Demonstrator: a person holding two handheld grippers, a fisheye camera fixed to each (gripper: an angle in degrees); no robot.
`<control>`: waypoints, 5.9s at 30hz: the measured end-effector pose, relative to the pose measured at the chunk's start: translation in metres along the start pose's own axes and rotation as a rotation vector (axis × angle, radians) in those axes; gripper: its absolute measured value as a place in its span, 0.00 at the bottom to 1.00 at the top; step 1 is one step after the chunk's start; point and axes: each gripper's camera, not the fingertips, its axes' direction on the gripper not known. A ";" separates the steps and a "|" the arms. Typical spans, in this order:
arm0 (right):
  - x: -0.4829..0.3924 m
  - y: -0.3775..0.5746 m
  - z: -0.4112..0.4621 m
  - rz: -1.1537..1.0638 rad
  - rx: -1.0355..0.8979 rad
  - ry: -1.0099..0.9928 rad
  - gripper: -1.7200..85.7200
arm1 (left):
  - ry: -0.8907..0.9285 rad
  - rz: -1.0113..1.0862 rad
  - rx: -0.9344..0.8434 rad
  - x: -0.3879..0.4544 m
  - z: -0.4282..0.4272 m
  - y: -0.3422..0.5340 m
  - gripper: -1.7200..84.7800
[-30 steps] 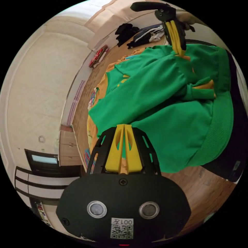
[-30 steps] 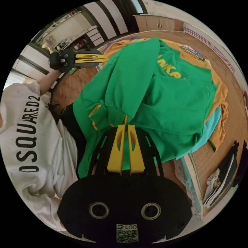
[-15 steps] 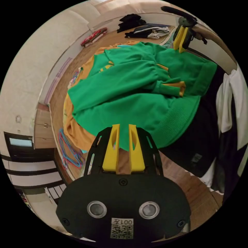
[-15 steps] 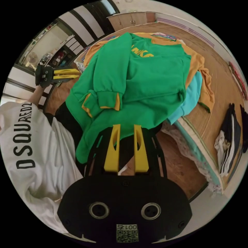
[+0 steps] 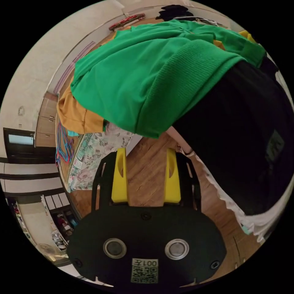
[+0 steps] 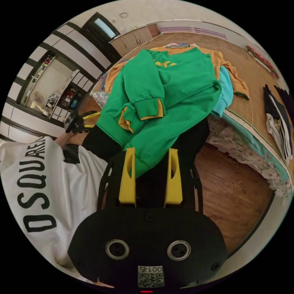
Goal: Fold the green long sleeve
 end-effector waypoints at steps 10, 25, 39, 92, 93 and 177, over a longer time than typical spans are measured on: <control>-0.005 0.007 -0.011 -0.012 -0.015 0.014 0.07 | -0.097 -0.184 0.206 -0.003 -0.005 -0.006 0.05; 0.088 0.095 -0.189 0.053 0.332 -0.142 0.04 | -0.180 0.056 0.331 -0.053 -0.186 0.060 0.02; 0.172 0.078 -0.190 0.072 0.364 -0.388 0.03 | -0.101 0.343 0.251 -0.114 -0.169 -0.013 0.02; 0.190 -0.180 0.020 -0.184 0.060 0.081 0.09 | 0.488 -0.206 0.105 -0.378 0.105 -0.127 0.16; 0.179 -0.181 0.018 -0.224 0.052 0.126 0.07 | 0.445 -0.200 0.089 -0.377 0.104 -0.132 0.13; 0.065 -0.105 0.035 -0.401 0.015 0.839 0.03 | -0.164 0.144 0.182 -0.195 -0.082 -0.133 0.04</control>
